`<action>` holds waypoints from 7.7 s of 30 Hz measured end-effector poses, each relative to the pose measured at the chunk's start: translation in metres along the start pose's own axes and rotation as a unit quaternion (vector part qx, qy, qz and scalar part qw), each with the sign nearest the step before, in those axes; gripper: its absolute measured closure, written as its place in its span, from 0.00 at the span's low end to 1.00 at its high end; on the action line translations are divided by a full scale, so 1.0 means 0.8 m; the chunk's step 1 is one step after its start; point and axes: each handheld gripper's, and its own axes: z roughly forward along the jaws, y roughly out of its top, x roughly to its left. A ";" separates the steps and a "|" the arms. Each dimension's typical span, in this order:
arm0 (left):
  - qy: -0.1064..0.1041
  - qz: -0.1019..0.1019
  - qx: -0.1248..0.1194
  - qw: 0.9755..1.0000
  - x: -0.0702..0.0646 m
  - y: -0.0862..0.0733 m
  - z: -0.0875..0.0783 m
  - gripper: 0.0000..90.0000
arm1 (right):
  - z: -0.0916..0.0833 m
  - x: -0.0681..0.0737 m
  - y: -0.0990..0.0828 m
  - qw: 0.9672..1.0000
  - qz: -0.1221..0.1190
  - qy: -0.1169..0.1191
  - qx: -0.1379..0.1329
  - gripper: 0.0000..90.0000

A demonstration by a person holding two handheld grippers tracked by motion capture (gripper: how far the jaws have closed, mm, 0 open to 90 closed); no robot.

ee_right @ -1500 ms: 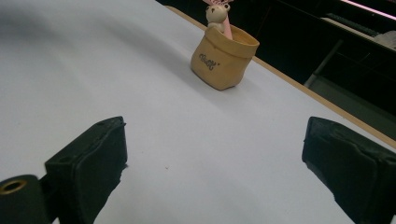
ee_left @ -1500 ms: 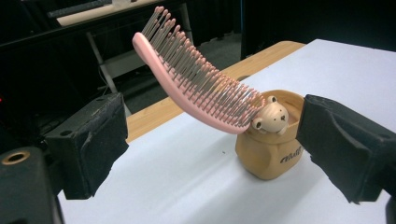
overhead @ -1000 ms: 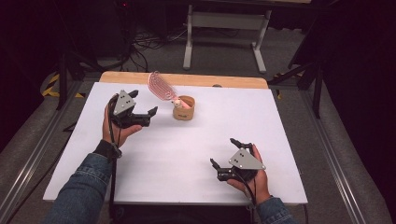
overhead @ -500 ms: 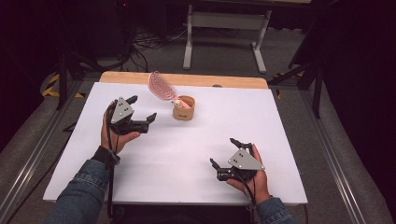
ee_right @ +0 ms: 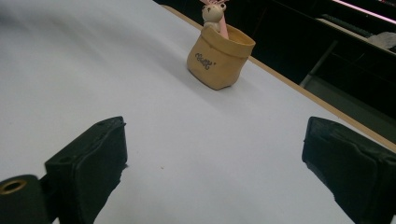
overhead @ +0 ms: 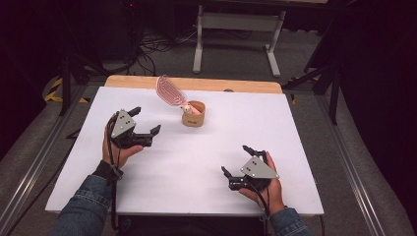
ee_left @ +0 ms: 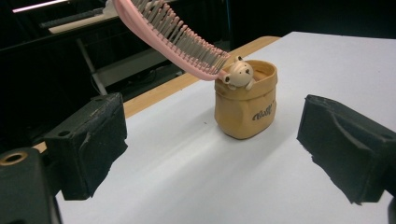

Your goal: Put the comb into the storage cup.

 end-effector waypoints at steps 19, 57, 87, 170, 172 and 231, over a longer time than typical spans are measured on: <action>-0.016 0.011 -0.007 1.000 -0.017 0.009 -0.007 0.09 | -0.001 0.000 0.000 1.000 -0.003 -0.002 -0.002 0.08; -0.079 0.051 -0.002 0.996 -0.058 0.025 -0.021 0.10 | -0.004 0.001 0.003 1.000 -0.008 -0.005 -0.008 0.08; -0.126 0.091 0.007 0.988 -0.087 0.027 -0.032 0.11 | -0.006 0.001 0.003 1.000 -0.007 -0.005 -0.009 0.08; -0.094 0.116 0.053 0.987 -0.079 -0.032 -0.098 0.11 | -0.041 -0.003 -0.008 1.000 -0.018 -0.019 -0.002 0.07; -0.092 0.114 0.055 0.988 -0.078 -0.034 -0.100 0.11 | -0.041 -0.003 -0.009 1.000 -0.019 -0.020 -0.001 0.07; -0.049 0.026 0.058 0.997 -0.055 -0.089 -0.149 0.05 | -0.058 -0.006 -0.039 0.999 0.003 -0.036 0.011 0.05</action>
